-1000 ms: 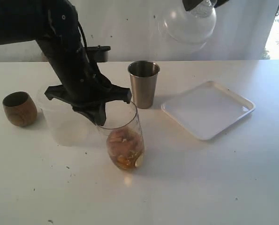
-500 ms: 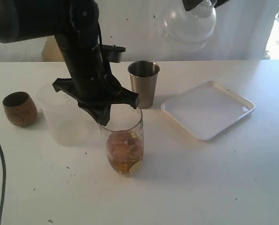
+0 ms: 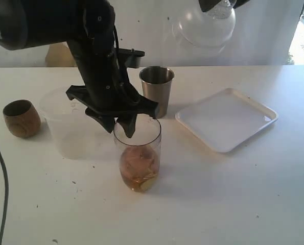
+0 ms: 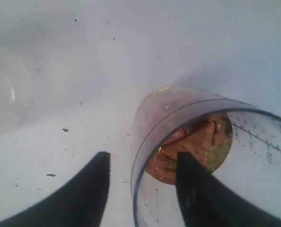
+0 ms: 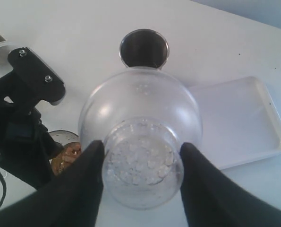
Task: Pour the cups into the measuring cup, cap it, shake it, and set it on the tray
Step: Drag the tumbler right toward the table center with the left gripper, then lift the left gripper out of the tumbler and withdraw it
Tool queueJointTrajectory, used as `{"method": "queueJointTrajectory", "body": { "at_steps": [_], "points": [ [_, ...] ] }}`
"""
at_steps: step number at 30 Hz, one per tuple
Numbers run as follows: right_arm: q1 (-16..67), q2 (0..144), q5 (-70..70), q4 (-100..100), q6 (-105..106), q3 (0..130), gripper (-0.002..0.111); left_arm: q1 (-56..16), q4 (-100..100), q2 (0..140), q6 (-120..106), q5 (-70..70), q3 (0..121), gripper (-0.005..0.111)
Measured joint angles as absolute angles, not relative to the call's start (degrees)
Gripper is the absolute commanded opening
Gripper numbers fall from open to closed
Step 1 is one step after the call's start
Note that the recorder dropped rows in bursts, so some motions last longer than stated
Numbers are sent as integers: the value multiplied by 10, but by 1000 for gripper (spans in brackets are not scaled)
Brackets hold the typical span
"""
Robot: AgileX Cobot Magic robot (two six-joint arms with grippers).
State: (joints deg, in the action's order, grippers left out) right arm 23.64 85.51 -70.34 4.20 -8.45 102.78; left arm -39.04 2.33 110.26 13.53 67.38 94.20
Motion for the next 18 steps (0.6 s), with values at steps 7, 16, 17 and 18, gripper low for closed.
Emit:
{"method": "queueJointTrajectory", "body": {
  "at_steps": [7,16,17,18],
  "points": [
    [236,855,-703,42,-84,1028,0,-390,23,1100,126,671,942,71],
    [236,855,-703,42,-84,1028,0,-390,0,1060,104,671,942,71],
    [236,855,-703,42,-84,1028,0,-390,-13,1052,104,673,942,71],
    [236,855,-703,41,-84,1028,0,-390,-22,1046,104,677,942,71]
  ]
}}
